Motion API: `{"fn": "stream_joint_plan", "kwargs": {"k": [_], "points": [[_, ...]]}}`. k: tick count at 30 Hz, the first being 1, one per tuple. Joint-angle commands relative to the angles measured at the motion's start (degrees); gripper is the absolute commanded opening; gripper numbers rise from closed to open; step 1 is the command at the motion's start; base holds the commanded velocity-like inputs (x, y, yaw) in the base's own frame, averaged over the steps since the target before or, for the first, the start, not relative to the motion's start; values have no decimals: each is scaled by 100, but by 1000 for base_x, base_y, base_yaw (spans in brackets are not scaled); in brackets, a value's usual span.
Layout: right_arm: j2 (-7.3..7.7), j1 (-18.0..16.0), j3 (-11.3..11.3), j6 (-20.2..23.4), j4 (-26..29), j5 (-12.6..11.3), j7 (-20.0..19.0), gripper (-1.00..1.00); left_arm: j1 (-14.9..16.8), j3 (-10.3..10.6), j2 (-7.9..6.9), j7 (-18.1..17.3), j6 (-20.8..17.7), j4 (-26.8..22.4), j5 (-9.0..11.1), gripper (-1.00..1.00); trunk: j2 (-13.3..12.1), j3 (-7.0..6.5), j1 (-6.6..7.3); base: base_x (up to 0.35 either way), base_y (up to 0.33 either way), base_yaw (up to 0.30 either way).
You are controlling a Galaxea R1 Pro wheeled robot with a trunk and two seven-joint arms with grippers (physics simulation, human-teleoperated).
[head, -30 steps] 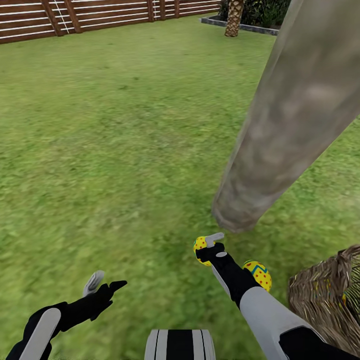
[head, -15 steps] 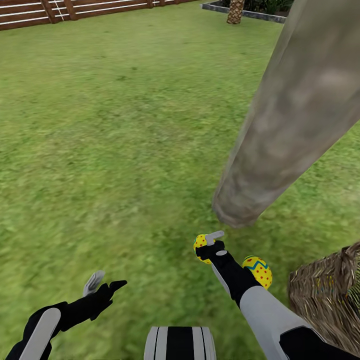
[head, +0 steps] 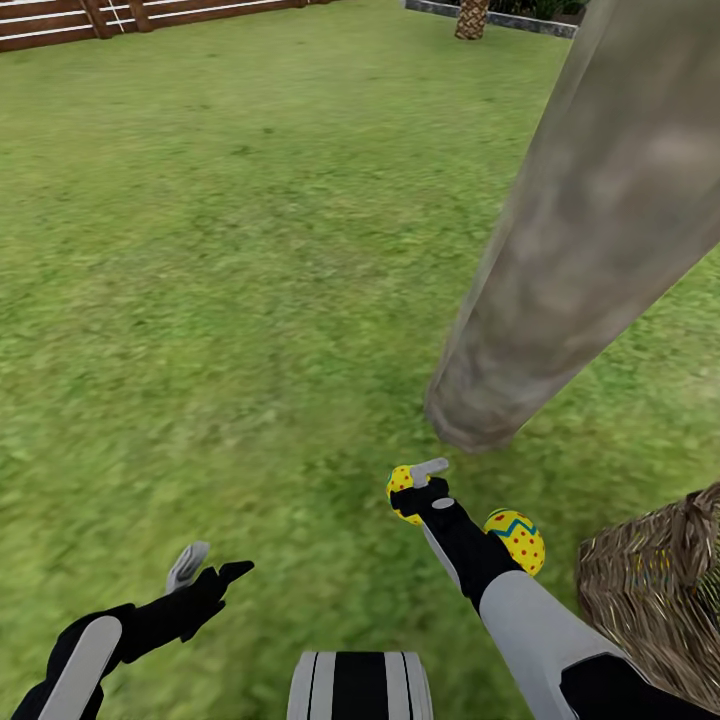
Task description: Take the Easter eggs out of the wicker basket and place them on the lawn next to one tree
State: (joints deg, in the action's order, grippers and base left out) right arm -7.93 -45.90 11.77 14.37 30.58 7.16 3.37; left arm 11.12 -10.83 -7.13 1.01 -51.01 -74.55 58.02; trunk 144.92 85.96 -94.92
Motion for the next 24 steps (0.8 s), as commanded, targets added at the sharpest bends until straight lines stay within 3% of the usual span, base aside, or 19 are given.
{"fn": "stream_joint_plan", "kwargs": {"k": [1,9,18,24], "points": [[2,2,19,39,-206,4,15,100,2,-7,1,8,-29,13,14,100,1,4,0,0,0,0],[38,6,10,41,-66,12,-7,100,0,-7,1,-77,-23,128,-9,100,1,4,0,0,0,0],[46,19,1,49,52,14,-6,100,-2,-7,-2,-83,-14,238,-19,100,-11,-196,23,0,0,0],[48,20,1,44,59,14,-12,100,-4,-7,-3,-83,-12,239,-18,100,-11,-196,23,0,0,0]]}}
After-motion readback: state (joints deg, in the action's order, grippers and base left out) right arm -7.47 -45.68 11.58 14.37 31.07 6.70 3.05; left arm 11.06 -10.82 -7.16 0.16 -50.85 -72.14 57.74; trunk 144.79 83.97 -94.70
